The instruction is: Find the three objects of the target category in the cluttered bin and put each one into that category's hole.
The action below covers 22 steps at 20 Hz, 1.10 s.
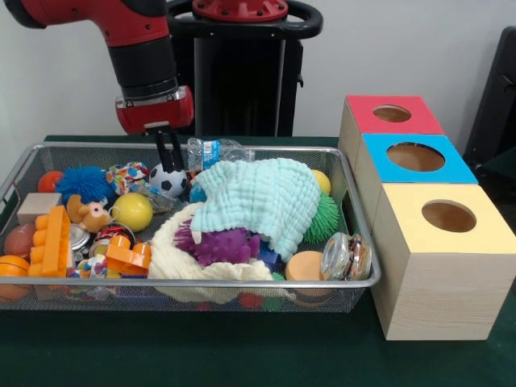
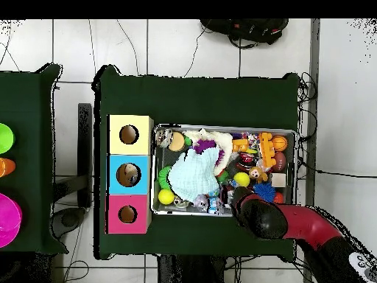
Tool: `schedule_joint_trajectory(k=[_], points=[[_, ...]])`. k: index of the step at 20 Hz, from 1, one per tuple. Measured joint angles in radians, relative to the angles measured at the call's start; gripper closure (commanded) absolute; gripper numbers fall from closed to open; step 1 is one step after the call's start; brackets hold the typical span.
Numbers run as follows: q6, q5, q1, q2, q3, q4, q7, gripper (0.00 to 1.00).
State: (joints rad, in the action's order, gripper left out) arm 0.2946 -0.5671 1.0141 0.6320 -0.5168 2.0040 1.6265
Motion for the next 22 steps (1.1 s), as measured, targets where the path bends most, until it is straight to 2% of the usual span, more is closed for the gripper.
schedule_joint_trajectory(k=[9, 22], points=[[0.000, 0.000, 0.012, -0.035, -0.012, 0.001, 0.000, 0.00], [0.005, 0.001, 0.115, -0.189, -0.079, -0.023, 0.000, 0.00]])
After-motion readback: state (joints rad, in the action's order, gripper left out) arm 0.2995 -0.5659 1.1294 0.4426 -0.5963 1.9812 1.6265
